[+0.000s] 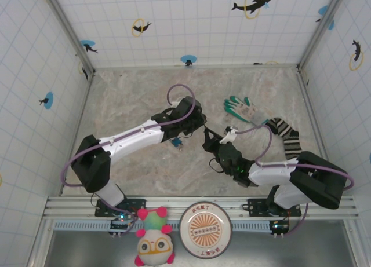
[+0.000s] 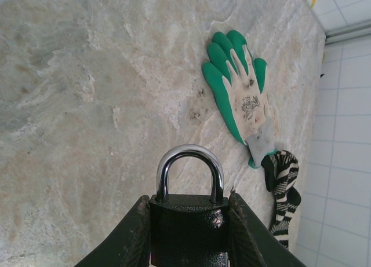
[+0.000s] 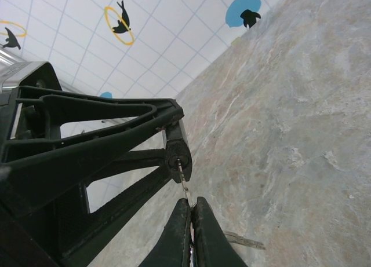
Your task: Unlock with the key
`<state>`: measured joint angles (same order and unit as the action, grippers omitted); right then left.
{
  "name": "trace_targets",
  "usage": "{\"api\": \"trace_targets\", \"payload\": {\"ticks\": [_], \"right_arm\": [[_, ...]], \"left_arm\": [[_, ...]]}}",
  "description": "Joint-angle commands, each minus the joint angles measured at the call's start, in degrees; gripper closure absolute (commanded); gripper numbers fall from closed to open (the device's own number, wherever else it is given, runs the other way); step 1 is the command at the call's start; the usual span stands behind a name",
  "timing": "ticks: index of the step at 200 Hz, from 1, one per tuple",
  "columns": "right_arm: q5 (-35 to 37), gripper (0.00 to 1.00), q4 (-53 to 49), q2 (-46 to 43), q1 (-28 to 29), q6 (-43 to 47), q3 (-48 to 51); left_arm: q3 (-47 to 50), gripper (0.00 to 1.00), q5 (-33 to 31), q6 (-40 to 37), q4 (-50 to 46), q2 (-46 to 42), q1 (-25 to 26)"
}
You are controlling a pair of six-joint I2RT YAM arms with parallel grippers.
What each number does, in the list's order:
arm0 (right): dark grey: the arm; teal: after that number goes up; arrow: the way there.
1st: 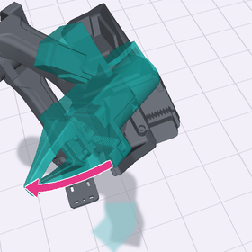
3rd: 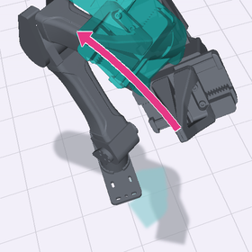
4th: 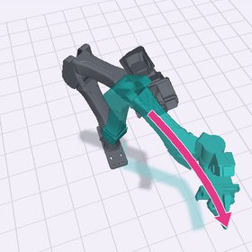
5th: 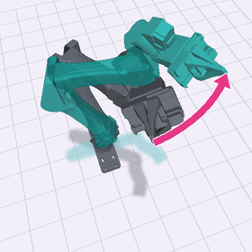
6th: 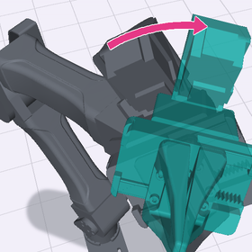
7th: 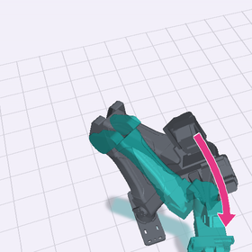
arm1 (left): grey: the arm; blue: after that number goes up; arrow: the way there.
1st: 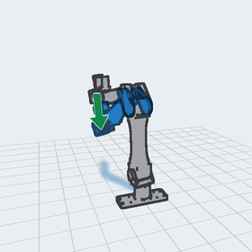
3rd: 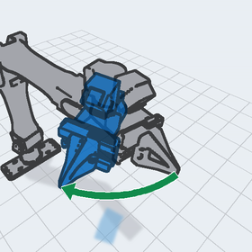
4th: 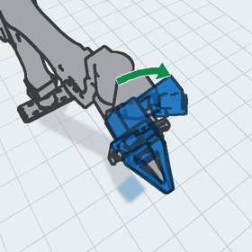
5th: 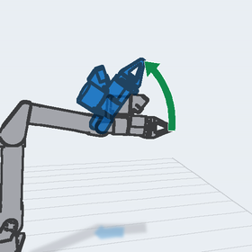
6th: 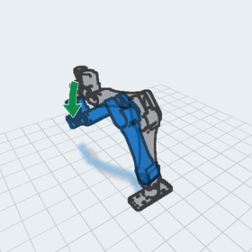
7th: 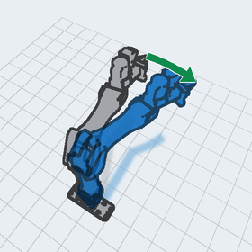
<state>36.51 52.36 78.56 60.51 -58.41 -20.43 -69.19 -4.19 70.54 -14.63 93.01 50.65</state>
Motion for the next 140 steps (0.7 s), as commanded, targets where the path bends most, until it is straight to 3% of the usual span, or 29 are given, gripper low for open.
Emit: {"api": "trace_targets", "payload": {"ticks": [1,123,140], "right_arm": [[5.1,1.0,2.9,-1.3,0.0,-2.0,-4.6],[-3.1,1.0,3.8,-0.8,-3.2,2.4,-6.0],[-7.6,1.0,6.9,-1.3,-5.5,1.6,-5.1]], "left_arm": [[-0.5,1.0,3.5,-0.2,-6.0,1.4,2.8],[-2.1,1.0,5.4,-2.6,-5.3,1.3,3.7],[-2.1,1.0,6.3,-4.0,-4.8,1.3,3.9]]}}
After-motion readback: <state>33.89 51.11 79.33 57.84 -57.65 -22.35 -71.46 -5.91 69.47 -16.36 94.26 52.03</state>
